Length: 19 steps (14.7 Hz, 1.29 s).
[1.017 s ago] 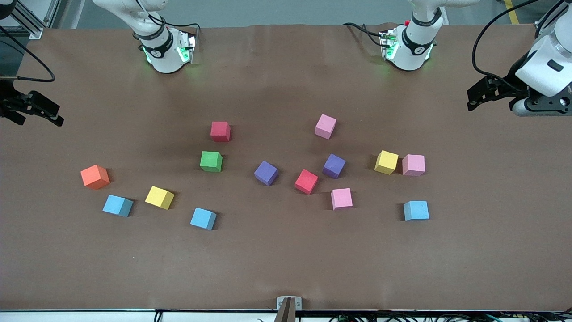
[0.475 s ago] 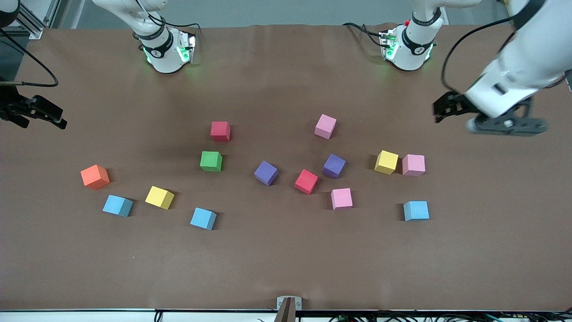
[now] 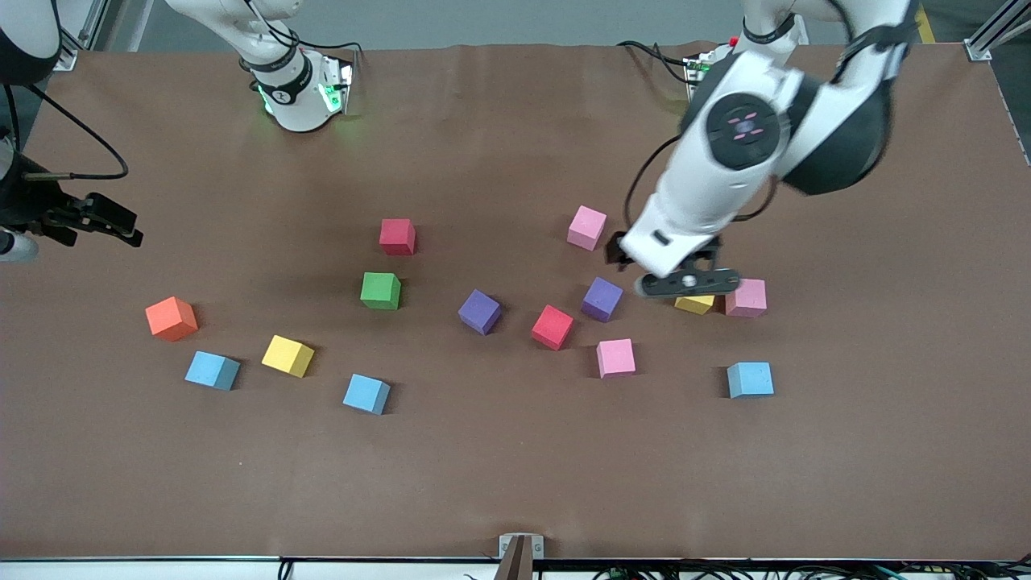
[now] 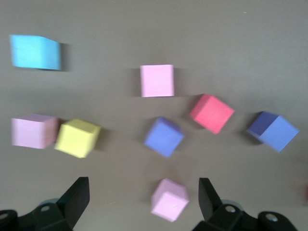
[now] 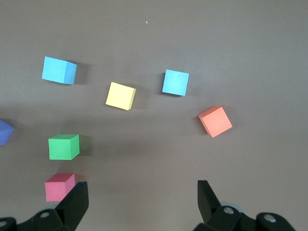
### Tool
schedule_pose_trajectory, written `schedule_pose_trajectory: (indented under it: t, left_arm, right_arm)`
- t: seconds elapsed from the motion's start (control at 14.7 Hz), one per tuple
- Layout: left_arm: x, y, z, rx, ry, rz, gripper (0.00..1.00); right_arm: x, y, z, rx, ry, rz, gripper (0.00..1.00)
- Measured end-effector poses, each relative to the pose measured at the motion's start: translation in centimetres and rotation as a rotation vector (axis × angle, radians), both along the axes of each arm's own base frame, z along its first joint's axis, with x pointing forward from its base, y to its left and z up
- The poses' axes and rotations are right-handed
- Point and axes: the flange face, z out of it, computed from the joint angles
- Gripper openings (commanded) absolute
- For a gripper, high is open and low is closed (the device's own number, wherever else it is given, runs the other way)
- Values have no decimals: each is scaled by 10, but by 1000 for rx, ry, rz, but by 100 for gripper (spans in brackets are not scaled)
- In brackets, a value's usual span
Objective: Arrange 11 blocks into digit 3
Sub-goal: 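Reach the left gripper to the red cube while the right gripper reaches the purple cube, then grasp the red cube with the left gripper while the right gripper grasps the purple cube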
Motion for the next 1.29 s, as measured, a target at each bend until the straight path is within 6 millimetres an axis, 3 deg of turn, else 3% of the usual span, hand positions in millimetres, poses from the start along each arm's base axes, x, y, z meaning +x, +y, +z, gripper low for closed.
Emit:
schedule_pose_trajectory:
  t: [0.2,0.34,0.61,0.95,1.15,1.29]
  left_arm:
    - [-13,-59,-60,-14,7,18,100]
    - [-16,-81,-95,-20,12,59,100]
    - [-3,-84,-147,-17,26,330,100]
    - [2,-93,-207,-40,31,654,100]
    - [4,-93,-229,-38,41,783,100]
    - [5,-92,-237,-37,45,846,100]
  right_arm:
    - [0,22,-14,2,35,41,100]
    - [-2,43,-32,2,74,76,100]
    - [8,79,-70,0,54,101,100]
    - [46,156,-158,21,31,-36,100]
    - [81,197,-205,43,52,-89,100]
    - [103,212,-229,42,57,-91,100]
